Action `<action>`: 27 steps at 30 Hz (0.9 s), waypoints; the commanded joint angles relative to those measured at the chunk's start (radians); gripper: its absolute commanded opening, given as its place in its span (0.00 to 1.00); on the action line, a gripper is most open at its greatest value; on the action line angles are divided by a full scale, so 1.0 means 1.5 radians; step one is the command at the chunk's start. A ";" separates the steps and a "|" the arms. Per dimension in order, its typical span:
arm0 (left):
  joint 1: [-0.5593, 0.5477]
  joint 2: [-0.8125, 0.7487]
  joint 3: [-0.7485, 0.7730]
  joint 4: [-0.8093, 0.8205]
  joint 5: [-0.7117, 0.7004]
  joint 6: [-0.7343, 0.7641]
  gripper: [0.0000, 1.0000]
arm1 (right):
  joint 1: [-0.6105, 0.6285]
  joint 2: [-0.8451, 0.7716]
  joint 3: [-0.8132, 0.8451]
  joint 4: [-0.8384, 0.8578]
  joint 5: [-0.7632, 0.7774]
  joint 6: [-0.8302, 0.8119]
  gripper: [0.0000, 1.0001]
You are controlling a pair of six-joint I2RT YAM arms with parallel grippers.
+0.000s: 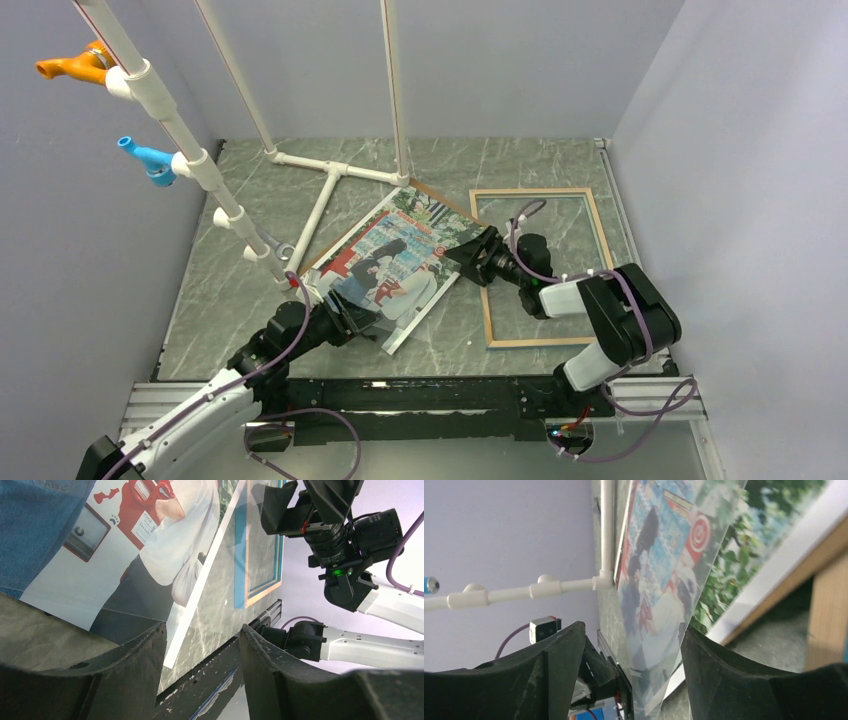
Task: Put the photo into the frame
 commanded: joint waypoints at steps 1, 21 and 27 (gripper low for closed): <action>-0.001 -0.011 -0.005 0.009 0.008 -0.005 0.60 | -0.009 0.022 0.068 0.020 -0.065 -0.060 0.70; 0.000 -0.019 0.012 -0.018 0.007 0.007 0.60 | -0.009 0.119 0.085 0.045 -0.041 0.002 0.19; -0.001 -0.037 0.024 -0.052 0.004 0.014 0.62 | -0.010 0.083 0.083 0.000 -0.035 -0.009 0.00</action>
